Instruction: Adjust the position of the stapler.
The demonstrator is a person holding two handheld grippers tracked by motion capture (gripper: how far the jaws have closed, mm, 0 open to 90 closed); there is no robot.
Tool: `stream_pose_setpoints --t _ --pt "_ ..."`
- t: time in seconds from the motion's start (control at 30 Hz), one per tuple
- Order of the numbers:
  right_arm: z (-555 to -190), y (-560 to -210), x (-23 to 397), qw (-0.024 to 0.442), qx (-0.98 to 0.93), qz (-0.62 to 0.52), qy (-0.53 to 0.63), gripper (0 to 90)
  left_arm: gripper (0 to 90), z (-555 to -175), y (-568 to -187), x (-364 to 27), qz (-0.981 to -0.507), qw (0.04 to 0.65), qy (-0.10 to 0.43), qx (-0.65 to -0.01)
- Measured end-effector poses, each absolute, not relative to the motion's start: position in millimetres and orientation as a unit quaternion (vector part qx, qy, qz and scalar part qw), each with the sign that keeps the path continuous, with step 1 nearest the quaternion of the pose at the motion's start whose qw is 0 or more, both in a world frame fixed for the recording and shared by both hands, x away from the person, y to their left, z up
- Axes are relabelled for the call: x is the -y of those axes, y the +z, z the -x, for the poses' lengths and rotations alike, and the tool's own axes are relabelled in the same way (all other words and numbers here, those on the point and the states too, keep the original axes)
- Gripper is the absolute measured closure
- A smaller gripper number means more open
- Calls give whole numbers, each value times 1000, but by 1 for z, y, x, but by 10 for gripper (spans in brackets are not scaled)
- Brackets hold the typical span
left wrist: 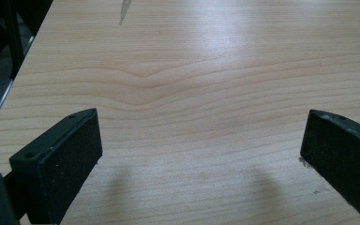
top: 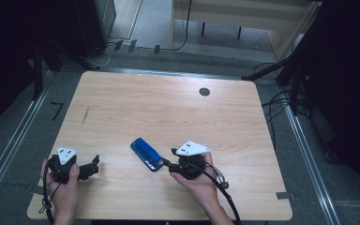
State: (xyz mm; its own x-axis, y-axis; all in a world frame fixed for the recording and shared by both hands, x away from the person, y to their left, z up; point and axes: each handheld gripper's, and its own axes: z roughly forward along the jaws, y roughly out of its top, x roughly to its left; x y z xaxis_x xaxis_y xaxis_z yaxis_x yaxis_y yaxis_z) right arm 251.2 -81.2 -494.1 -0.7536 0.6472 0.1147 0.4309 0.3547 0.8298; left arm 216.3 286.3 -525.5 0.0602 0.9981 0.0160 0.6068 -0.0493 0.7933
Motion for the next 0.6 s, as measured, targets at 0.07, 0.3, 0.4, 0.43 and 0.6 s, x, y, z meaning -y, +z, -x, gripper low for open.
stream_pose_setpoints --t 0.07,0.3,0.4,0.43,0.6 --pt "-251 -495 79 115 -815 -330 462 520 0 -216 -526 -286 -657 317 307 -611" --pt "-256 -501 64 88 -815 -336 463 504 0 -216 -526 -283 -660 317 307 -608" --pt "-258 -506 55 85 -818 -341 456 517 0 -216 -526 -282 -660 319 305 -608" --pt "-258 -506 55 85 -818 -341 456 517 0 -216 -526 -282 -660 319 306 -607" --pt "-263 -512 41 84 -828 -338 440 552 0 -216 -526 -282 -661 320 305 -606"
